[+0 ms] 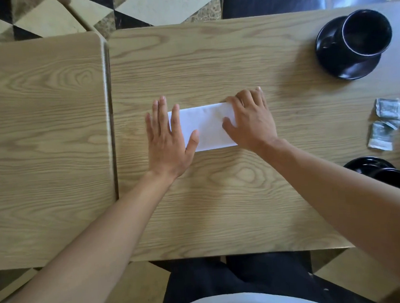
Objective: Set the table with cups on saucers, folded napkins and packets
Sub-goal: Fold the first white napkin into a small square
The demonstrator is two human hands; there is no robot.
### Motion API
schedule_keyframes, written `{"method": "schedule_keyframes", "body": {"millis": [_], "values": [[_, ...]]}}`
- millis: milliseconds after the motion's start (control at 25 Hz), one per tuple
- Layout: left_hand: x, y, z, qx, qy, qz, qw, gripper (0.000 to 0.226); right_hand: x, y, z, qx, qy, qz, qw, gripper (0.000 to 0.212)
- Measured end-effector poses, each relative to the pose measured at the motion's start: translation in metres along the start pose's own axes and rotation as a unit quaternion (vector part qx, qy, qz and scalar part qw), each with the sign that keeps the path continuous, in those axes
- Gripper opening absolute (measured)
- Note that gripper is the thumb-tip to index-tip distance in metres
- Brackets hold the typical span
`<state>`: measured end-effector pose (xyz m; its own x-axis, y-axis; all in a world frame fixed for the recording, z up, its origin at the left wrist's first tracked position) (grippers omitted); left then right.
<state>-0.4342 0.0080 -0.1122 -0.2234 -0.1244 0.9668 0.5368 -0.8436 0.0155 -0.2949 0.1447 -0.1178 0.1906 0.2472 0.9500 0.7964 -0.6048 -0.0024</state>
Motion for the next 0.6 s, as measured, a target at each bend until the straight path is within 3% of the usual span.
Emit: {"method": "schedule_keyframes", "body": {"millis": [160, 360, 400, 480, 560, 600], "values": [[0.013, 0.031, 0.037, -0.134, -0.001, 0.034, 0.99, 0.054, -0.002, -0.01, 0.015, -0.084, -0.072, -0.091, 0.99, 0.039], [0.003, 0.052, 0.069, -0.106, 0.029, 0.018, 0.994, 0.068, 0.008, 0.017, 0.025, -0.221, -0.19, -0.17, 0.941, 0.018], [0.003, 0.054, 0.073, -0.095, 0.038, 0.018, 0.995, 0.075, 0.009, 0.032, 0.022, -0.26, -0.251, -0.177, 0.915, 0.014], [0.008, 0.062, 0.076, -0.092, 0.075, 0.023, 0.993, 0.085, 0.016, 0.062, 0.002, -0.333, -0.425, -0.159, 0.826, 0.008], [0.018, 0.078, 0.082, -0.138, 0.117, 0.019, 0.983, 0.088, 0.031, 0.081, -0.017, -0.359, -0.551, -0.114, 0.745, 0.034], [0.026, 0.087, 0.086, -0.167, 0.138, 0.014, 0.976, 0.087, 0.039, 0.085, -0.026, -0.35, -0.588, -0.102, 0.722, 0.038]]}}
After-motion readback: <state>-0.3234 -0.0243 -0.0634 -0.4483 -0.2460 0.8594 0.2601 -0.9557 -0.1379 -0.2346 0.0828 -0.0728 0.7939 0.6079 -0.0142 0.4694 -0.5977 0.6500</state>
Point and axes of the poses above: each hand's wrist, its own y-axis away from the middle knuckle, its own x-axis out of the back of the hand, z = x × y, the point moved 10 cm from there along -y, towards the middle knuckle, and after that the axes turned 9 degrees about x, right-handed, at the moved point
